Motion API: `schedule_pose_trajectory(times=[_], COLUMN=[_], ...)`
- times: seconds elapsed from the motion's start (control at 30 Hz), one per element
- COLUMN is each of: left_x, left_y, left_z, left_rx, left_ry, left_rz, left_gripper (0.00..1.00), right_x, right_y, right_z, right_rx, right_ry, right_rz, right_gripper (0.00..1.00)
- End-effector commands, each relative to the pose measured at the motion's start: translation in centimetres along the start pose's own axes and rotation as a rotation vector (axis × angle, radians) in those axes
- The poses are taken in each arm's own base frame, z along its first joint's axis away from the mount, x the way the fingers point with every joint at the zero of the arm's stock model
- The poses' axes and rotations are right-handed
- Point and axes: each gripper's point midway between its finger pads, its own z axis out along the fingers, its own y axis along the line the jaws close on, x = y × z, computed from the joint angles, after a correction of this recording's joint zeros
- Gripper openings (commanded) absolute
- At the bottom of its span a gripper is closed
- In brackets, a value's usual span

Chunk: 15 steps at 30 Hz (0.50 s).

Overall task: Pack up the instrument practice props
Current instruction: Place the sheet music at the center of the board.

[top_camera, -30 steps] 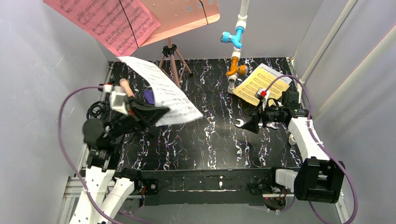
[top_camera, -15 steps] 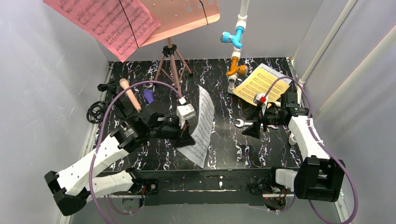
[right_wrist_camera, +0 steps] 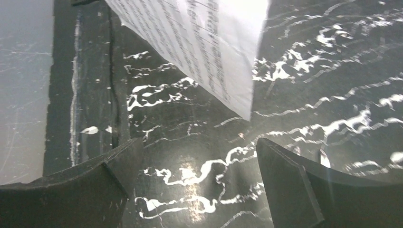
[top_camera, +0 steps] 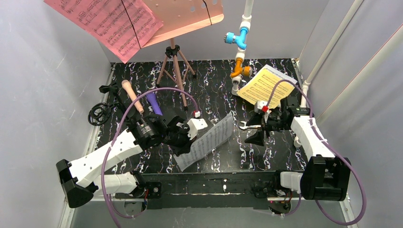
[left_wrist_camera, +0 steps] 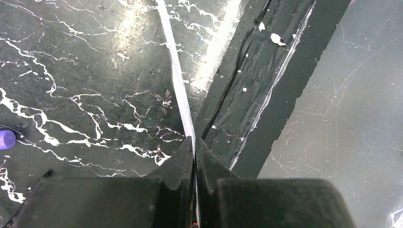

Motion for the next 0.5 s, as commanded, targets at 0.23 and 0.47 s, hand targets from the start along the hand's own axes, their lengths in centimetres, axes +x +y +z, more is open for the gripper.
schedule_pose_trajectory(times=[0.23,0.47], left_x=[-2.4,-1.9], left_y=[-2.4,-3.1], left_z=[-0.8,-1.3], left_rx=[0.111,0.125], left_ry=[-0.109,-0.123], left_rz=[0.05,0.057], left_gripper=[0.0,0.0], right_x=[-1.7,-2.4], right_y=[0.9,-1.4], right_z=[3.2,2.8], right_rx=[-0.148,-0.106], right_ry=[-0.007,0.046], right_rz=[-0.039,-0.102], right_gripper=[0.98,0.98])
